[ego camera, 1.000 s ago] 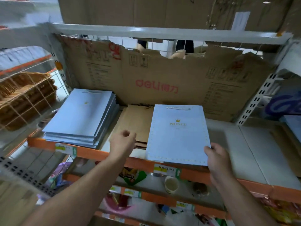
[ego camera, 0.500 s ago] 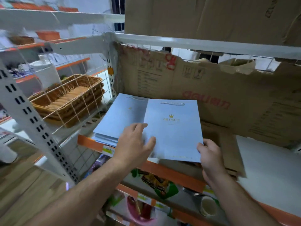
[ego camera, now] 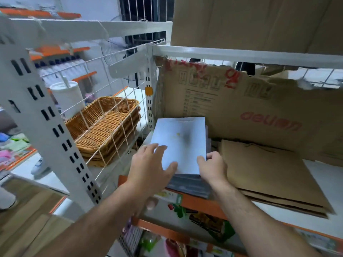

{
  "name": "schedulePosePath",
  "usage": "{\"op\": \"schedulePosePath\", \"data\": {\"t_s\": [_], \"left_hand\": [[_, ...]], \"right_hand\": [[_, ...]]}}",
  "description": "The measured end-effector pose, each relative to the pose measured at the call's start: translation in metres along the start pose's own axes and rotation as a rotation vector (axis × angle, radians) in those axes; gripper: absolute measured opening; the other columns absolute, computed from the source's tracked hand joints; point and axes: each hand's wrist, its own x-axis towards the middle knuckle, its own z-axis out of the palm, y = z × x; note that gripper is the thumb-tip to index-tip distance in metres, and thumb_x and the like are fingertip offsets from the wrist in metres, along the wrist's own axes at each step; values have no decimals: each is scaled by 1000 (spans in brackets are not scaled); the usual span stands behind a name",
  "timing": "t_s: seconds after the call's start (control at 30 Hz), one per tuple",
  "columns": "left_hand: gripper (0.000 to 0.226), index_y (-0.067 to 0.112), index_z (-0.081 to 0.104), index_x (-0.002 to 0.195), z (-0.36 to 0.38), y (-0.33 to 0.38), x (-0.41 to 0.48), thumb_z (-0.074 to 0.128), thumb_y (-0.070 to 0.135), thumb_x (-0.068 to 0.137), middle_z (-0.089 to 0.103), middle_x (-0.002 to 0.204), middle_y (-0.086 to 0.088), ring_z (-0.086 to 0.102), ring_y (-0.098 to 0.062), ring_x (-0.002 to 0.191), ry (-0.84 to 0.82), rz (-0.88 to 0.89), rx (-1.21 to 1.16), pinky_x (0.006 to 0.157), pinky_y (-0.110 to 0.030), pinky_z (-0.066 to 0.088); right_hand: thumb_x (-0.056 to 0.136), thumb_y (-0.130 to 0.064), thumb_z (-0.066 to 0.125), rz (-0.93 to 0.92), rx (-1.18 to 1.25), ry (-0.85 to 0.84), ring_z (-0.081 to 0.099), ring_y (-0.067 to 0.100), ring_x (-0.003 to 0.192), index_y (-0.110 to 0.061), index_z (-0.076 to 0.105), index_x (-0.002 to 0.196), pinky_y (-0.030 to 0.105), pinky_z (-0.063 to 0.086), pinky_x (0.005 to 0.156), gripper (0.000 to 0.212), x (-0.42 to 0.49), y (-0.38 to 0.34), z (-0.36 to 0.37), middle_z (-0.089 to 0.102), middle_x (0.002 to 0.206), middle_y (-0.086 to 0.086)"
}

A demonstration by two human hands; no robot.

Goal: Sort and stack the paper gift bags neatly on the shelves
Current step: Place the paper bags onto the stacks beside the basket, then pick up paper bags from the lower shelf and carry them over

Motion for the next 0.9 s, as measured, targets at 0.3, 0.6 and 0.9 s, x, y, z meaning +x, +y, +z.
{"op": "schedulePosePath", "data": {"t_s": [0.3,0.6,0.9], "left_hand": [[71,30,33,153,4,-15,4,42,67,93,37,156,5,24,-19,146,-103,68,45,119,-39,22],[68,27,34,153,22,-11,5,42,61,94,38,157,1,27,-21,146,-154,122,54,120,-39,23],[65,28,45,146,64,70,-3,47,60,89,44,151,1,31,-25,142,-233,339,44,116,-45,26]], "right_hand": [[93,-42,47,-67,-612,-10,58,30,85,-16,48,110,34,44,66,31,-6,-4,8,65,104,7],[92,-49,49,-124,-581,34,59,23,84,-26,50,101,36,52,73,24,-14,2,-9,62,95,-3],[92,-51,52,-229,-806,-11,36,21,137,-30,42,145,41,35,111,58,-41,54,-87,43,149,-4]]}}
